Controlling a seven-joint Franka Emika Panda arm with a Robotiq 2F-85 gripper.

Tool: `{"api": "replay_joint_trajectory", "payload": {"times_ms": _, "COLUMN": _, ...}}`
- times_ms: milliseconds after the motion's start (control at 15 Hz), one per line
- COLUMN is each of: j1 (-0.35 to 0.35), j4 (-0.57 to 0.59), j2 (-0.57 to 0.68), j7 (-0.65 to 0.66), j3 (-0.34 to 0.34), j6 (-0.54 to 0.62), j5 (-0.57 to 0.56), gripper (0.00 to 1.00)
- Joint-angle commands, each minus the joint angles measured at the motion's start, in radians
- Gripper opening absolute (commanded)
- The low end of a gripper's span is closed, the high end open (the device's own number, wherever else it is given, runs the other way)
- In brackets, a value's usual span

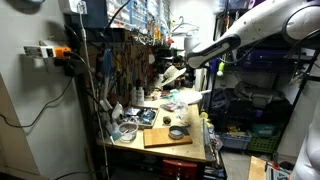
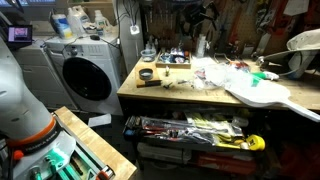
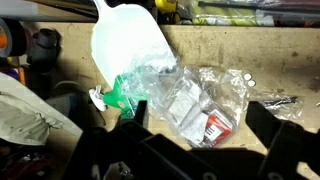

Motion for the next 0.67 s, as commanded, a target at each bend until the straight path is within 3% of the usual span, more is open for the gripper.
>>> {"api": "replay_joint_trajectory", "payload": {"times_ms": 0, "j1": -0.008, "j4": 0.005, "j2": 0.0, "j7": -0.003, "j3": 0.008, "j6": -0.003, "j5": 0.001, "gripper": 1.0}}
{"api": "replay_joint_trajectory", "payload": {"times_ms": 133, "j1": -0.008, "j4": 0.006, "j2": 0.0, "j7": -0.004, "j3": 0.008, "j6": -0.003, "j5": 0.001, "gripper": 1.0}}
{"api": "replay_joint_trajectory", "payload": {"times_ms": 333, "j1": -0.005, "j4": 0.12, "j2": 0.094, "j7": -0.003, "j3": 0.008, "j6": -0.081, "j5": -0.026, "gripper": 1.0}}
{"api": "replay_joint_trajectory", "payload": {"times_ms": 600, "j1": -0.029, "j4": 0.276, "j2": 0.25, "j7": -0.159, "j3": 0.012, "j6": -0.121, "j5": -0.007, "gripper": 1.0}}
